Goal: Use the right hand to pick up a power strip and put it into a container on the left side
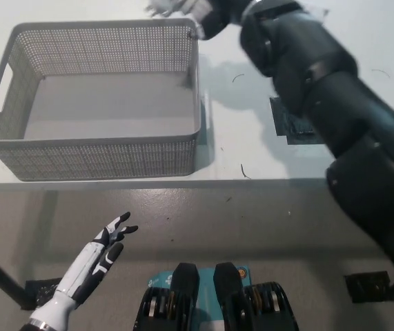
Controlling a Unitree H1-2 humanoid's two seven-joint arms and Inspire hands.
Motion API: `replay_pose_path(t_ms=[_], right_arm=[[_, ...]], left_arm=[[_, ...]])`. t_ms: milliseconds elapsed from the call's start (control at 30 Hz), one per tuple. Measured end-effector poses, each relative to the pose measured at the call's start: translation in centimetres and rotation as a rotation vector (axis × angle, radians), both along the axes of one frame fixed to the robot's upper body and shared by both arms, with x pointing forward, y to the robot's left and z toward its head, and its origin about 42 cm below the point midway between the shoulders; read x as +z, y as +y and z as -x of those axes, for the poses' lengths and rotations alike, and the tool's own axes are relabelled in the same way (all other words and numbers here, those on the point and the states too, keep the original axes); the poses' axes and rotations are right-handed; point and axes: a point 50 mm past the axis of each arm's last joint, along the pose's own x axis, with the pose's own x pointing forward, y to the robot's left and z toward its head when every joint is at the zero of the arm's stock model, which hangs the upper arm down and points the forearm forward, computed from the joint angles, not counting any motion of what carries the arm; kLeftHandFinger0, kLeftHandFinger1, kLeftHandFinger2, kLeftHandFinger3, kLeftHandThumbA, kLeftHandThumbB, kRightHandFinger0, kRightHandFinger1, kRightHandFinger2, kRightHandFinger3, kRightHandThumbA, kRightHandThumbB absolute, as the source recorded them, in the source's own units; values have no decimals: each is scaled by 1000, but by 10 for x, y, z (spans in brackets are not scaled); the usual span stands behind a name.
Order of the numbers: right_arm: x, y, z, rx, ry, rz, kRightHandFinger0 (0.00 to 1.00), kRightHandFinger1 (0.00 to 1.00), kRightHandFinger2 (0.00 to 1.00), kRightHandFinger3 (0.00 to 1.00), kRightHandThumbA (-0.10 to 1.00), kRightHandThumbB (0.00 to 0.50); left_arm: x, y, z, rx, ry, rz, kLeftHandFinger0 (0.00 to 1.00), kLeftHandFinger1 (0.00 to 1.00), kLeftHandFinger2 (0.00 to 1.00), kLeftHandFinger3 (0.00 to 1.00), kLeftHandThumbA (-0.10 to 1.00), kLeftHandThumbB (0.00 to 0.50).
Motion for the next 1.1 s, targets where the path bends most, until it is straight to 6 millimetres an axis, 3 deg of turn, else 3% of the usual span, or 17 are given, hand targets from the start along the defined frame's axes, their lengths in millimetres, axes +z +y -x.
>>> replay_pose_path(t_ms=[33, 67, 133, 233, 267, 300, 367, 467, 533, 600, 633, 667, 700, 733, 800, 833, 1100], right_arm=[[-2, 10, 3, 18, 2, -3, 0, 24, 573, 682, -100, 241], [-3, 20, 6, 33, 3, -6, 0, 1, 407, 669, -100, 255], [-7, 36, 12, 61, 6, -11, 0, 0, 269, 576, -100, 269], [-12, 55, 20, 92, 13, -15, 0, 0, 195, 462, -100, 276], [-14, 62, 23, 103, 17, -17, 3, 60, 241, 457, -100, 307], [-16, 68, 26, 112, 21, -18, 16, 83, 261, 373, -100, 283], [-18, 77, 30, 126, 27, -21, 0, 6, 143, 318, -100, 248], [-20, 93, 37, 150, 31, -23, 1, 34, 190, 483, -100, 318], [-19, 104, 43, 167, 29, -21, 0, 24, 190, 456, -100, 339], [-16, 114, 48, 185, 21, -21, 0, 0, 175, 482, -100, 335], [-14, 119, 50, 194, 17, -21, 0, 0, 180, 550, -100, 297], [-11, 124, 53, 203, 11, -22, 145, 219, 472, 734, -53, 293], [-8, 130, 56, 213, 5, -21, 573, 741, 950, 1000, 206, 320], [-6, 134, 58, 221, 0, -21, 1000, 1000, 1000, 1000, 436, 381], [1, 143, 63, 236, -11, -18, 1000, 1000, 1000, 1000, 671, 497], [7, 149, 66, 247, -20, -15, 1000, 1000, 1000, 1000, 799, 499], [61, 182, 88, 278, -122, 34, 1000, 1000, 1000, 1000, 994, 500]], left_arm=[[0, -1, 0, -3, 1, 0, 1000, 955, 861, 1000, 1000, 221], [-1, -2, 0, -7, 2, -1, 1000, 959, 862, 1000, 1000, 210], [-1, -4, 1, -14, 3, -3, 1000, 971, 873, 1000, 1000, 216], [-2, -6, 1, -23, 6, -5, 1000, 962, 878, 1000, 1000, 227], [-2, -7, 1, -27, 7, -6, 1000, 960, 876, 1000, 1000, 228], [-2, -8, 1, -29, 7, -8, 1000, 954, 875, 1000, 1000, 226], [-3, -9, 2, -32, 7, -10, 1000, 939, 875, 1000, 1000, 225], [-3, -10, 2, -39, 8, -13, 1000, 928, 926, 1000, 1000, 238], [-3, -12, 2, -45, 9, -15, 1000, 933, 944, 1000, 1000, 244], [-4, -14, 2, -52, 10, -17, 1000, 925, 938, 1000, 1000, 227], [-4, -16, 2, -56, 10, -17, 1000, 925, 937, 1000, 1000, 226], [-4, -17, 2, -60, 11, -17, 1000, 926, 946, 1000, 1000, 218], [-4, -19, 2, -67, 11, -18, 1000, 928, 942, 1000, 1000, 216], [-4, -20, 2, -72, 11, -17, 1000, 933, 941, 1000, 1000, 225], [-4, -24, 2, -84, 11, -18, 1000, 939, 929, 1000, 1000, 227], [-4, -27, 2, -95, 11, -18, 1000, 941, 925, 1000, 1000, 223], [4, -37, -2, -154, -14, -22, 1000, 918, 893, 1000, 1000, 213]])
